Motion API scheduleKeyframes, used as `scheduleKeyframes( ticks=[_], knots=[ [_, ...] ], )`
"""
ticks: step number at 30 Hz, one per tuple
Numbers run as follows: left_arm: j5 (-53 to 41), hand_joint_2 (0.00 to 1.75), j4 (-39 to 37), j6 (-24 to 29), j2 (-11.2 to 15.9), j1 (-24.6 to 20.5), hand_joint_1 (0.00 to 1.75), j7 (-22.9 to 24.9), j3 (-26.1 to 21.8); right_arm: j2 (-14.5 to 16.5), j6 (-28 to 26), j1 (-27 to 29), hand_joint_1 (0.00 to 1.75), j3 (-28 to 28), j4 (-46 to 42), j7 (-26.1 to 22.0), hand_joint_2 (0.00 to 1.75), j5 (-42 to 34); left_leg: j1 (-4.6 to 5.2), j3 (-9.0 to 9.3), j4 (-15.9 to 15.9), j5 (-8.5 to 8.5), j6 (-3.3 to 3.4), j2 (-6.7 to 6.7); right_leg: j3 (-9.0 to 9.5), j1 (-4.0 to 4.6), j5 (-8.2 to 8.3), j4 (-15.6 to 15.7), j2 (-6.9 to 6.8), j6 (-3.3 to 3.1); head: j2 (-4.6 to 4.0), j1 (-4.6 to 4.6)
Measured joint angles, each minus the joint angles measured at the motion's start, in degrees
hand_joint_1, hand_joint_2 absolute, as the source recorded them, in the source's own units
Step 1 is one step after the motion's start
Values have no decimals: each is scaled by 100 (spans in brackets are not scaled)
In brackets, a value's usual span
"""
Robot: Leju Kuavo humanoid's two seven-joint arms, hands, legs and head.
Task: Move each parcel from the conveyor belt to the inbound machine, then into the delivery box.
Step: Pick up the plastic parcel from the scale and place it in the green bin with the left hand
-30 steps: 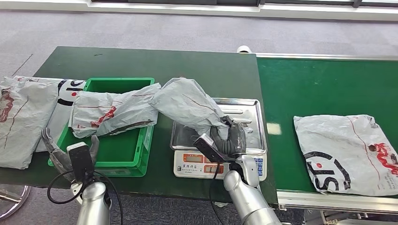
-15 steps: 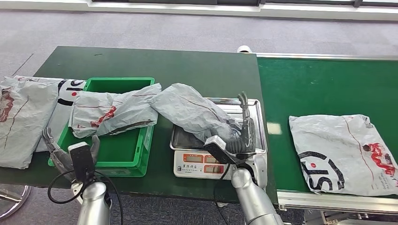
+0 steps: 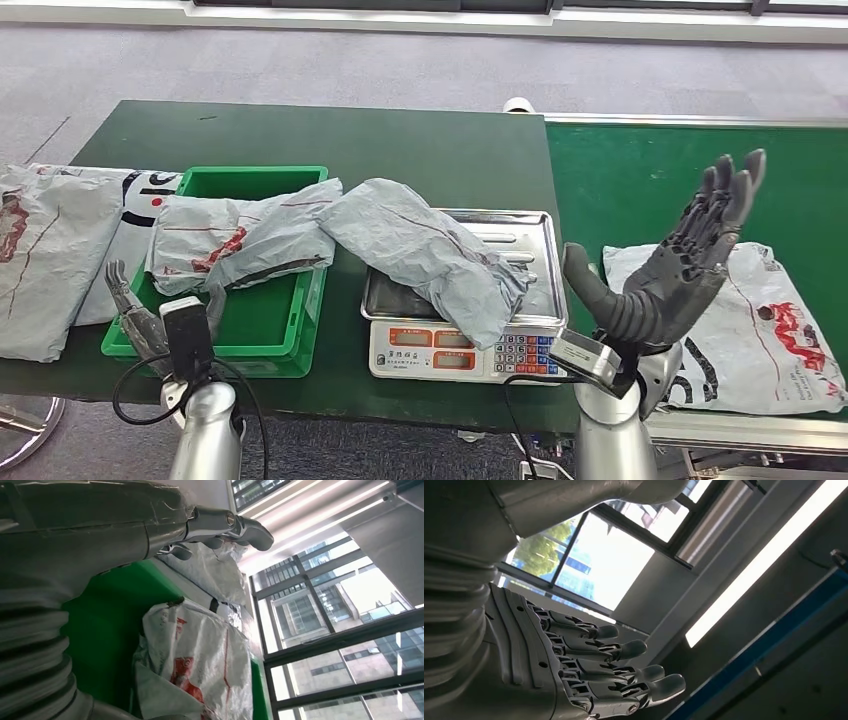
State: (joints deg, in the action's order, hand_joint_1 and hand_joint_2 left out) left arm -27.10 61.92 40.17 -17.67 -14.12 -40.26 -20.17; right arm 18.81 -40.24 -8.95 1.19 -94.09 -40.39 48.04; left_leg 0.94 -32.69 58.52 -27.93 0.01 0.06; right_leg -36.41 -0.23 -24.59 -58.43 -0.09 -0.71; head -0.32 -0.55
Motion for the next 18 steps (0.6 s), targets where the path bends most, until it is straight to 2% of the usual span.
scheduleKeyframes(
  ticks=[5, 12, 15, 18],
  knots=[
    [-215, 175, 109, -1, -4, -140, 0, -2, 690, -21, 6, 136, 0, 157, -605, 36, 175, -89, 0, 1, 0, 1, 0, -2, 2, 1, 1, 0, -1, 1, 1, -1],
    [-541, 175, -103, -8, -57, -613, 0, 99, 2572, -49, 17, 182, 0, 954, -595, 10, 175, -125, 8, 5, 2, 1, 1, 0, 2, 0, 3, 0, 1, 4, 1, -1],
    [-536, 175, -548, -10, -126, -928, 0, 466, 3203, -60, 17, 202, 0, 1143, -519, 11, 175, -136, 11, 5, 3, 1, 2, 1, 1, -1, 4, 0, 2, 5, -1, -1],
    [-515, 175, -1178, -58, -202, -1386, 0, 1157, 3840, -76, 17, 278, 0, 1279, -432, 11, 175, -133, 11, 3, 3, 3, 6, -1, 3, -1, 4, 0, -3, 6, 1, -3]
  ],
)
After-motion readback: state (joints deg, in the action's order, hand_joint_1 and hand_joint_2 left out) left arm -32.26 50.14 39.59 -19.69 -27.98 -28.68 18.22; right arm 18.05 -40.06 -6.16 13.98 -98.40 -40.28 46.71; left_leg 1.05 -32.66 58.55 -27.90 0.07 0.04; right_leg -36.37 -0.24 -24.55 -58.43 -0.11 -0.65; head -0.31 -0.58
